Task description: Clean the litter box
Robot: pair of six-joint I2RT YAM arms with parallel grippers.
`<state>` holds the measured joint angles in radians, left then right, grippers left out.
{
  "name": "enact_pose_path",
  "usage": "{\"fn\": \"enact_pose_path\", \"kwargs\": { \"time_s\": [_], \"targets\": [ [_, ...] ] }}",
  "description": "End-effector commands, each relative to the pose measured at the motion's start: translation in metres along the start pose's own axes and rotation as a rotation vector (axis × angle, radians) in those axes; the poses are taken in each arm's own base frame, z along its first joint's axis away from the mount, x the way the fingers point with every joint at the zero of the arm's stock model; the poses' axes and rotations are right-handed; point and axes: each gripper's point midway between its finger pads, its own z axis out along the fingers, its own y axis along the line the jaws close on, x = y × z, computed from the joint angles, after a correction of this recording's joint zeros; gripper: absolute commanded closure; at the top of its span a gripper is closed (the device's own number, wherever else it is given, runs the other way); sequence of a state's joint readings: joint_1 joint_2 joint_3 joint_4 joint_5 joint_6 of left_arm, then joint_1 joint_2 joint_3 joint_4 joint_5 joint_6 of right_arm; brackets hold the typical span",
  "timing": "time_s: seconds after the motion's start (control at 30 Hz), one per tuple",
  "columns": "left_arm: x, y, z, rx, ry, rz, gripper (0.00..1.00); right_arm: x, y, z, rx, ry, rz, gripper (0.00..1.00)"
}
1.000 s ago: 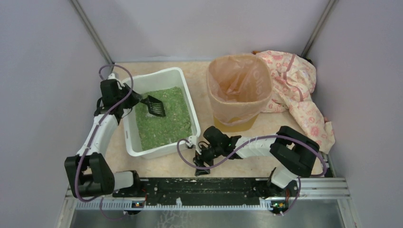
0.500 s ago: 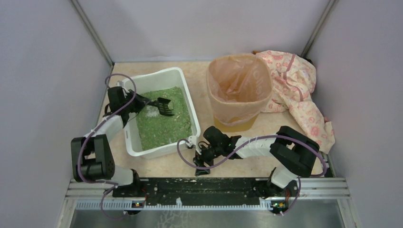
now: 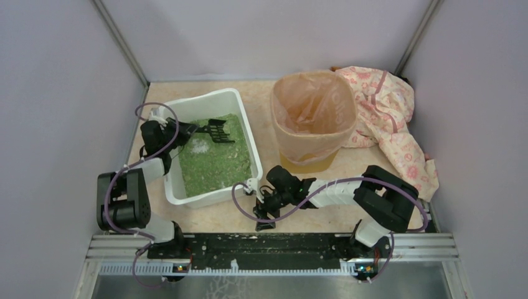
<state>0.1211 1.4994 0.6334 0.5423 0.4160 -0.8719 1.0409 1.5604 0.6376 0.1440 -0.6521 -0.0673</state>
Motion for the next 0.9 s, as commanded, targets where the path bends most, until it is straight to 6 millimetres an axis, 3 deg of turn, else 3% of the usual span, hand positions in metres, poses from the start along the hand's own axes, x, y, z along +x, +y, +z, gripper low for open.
{"fn": "enact_pose_path", "kwargs": {
  "time_s": [0.0, 0.37, 0.6, 0.87],
  "targets": [
    [0.05, 0.007, -0.008, 0.025, 0.181, -0.174, 1.0, -0.014, 0.002, 0.0, -0.002, -0.031, -0.023, 0.37],
    [0.022, -0.015, -0.029, 0.074, 0.133, -0.159, 1.0, -0.019, 0.005, -0.002, -0.01, -0.044, -0.021, 0.37],
    [0.0, -0.03, -0.056, 0.172, 0.114, -0.198, 1.0, -0.025, 0.006, -0.005, 0.001, -0.063, -0.026, 0.37],
    [-0.028, -0.004, -0.101, 0.188, 0.035, -0.247, 1.0, -0.024, 0.006, -0.005, 0.003, -0.065, -0.022, 0.37]
  ]
}}
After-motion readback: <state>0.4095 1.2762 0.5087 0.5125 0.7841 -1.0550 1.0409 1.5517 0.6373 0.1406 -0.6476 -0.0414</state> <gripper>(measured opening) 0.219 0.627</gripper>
